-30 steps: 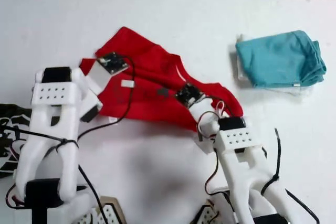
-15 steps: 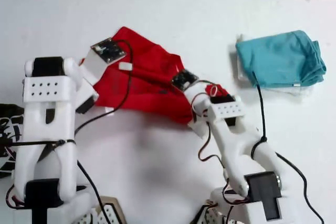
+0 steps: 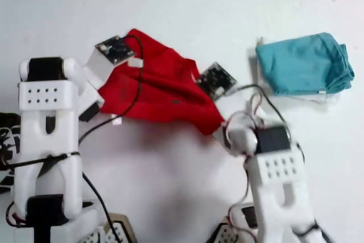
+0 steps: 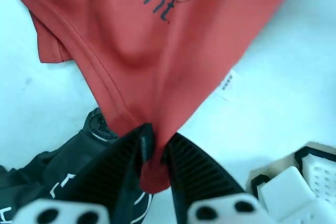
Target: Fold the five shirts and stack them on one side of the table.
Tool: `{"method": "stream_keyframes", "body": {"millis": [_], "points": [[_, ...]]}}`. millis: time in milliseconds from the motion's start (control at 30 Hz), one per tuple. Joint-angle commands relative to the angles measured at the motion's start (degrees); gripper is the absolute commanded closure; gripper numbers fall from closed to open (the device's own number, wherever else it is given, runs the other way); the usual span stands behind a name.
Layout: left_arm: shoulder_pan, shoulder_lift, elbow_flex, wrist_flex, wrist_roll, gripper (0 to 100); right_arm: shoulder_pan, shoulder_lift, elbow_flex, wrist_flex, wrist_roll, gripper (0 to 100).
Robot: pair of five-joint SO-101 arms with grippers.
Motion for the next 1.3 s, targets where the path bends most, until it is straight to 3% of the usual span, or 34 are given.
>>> {"method": "stream_keyframes", "body": {"millis": [0,233,433,533,900,1267], "points": [[-0.09,-2.2,-2.24,0.97,0.62,97,-0.75,-3.74,5.19,0.48,0.79,97.9],[0.0,-2.11,-2.24,0.88,0.62,97,-0.31,-3.74,21.45,-8.66,8.53,94.9],[0.0,-2.02,-2.24,0.88,0.62,97,-0.22,-3.82,25.67,-13.14,8.44,72.2],[0.0,-2.02,-2.24,0.88,0.62,97,-0.13,-3.91,25.93,-12.97,8.44,66.0],[0.0,-2.02,-2.24,0.88,0.62,97,8.66,-3.74,30.59,-16.31,8.88,65.5],[0.0,-2.02,-2.15,-1.05,0.53,97,-1.8,-3.56,33.93,-16.57,8.53,65.5]]}}
